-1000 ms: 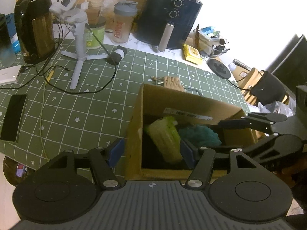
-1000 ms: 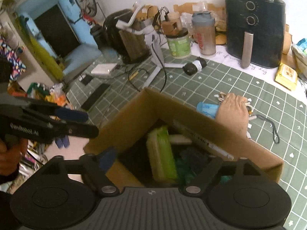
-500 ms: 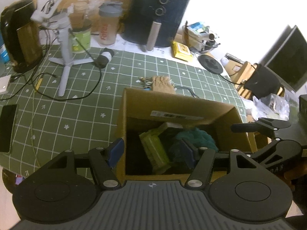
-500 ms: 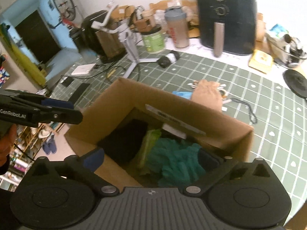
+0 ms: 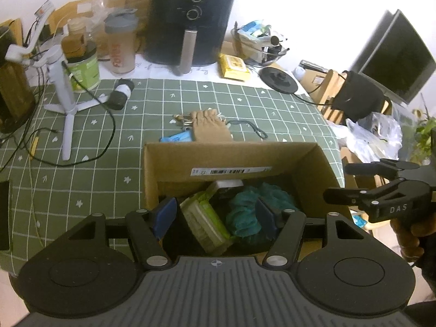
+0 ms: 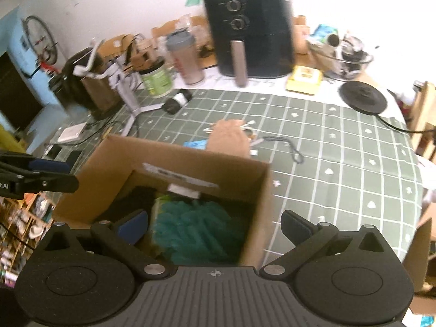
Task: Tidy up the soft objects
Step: 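Move both grippers away from the box toward the brown drawstring pouch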
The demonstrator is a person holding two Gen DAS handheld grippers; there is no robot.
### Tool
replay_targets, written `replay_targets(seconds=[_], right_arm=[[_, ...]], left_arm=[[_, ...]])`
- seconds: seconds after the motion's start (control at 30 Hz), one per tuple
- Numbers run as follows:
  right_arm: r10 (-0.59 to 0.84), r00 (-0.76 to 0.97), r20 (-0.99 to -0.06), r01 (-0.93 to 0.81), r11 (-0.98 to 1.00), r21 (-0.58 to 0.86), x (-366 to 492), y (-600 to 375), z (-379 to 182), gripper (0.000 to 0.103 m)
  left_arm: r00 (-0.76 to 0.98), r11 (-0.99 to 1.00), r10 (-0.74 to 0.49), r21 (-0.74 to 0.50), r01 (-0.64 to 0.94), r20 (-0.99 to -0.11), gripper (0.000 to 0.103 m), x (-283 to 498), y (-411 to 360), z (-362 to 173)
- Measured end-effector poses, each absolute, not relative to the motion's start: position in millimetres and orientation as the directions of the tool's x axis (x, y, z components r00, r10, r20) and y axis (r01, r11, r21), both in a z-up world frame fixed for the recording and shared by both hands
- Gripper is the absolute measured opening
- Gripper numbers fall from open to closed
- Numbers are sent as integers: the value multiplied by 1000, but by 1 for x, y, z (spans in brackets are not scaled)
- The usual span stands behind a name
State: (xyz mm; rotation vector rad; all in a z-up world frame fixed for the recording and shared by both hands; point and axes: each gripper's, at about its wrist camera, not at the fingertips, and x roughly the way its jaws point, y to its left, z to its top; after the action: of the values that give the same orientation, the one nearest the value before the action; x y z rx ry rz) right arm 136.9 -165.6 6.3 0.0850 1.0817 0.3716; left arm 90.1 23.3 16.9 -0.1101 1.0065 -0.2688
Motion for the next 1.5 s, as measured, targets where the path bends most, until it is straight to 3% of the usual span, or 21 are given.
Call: replay_targets(seconds=[1.07, 1.5], right_arm=[[138, 474, -869, -92, 990, 107, 180, -200, 15, 103], [75, 524, -848, -107, 994, 22, 218, -201, -11, 103]], left_arm=[[509, 945, -284, -149, 290, -813, 63, 162, 25, 30], [464, 941, -312, -202, 272, -829, 63, 179, 36, 13]])
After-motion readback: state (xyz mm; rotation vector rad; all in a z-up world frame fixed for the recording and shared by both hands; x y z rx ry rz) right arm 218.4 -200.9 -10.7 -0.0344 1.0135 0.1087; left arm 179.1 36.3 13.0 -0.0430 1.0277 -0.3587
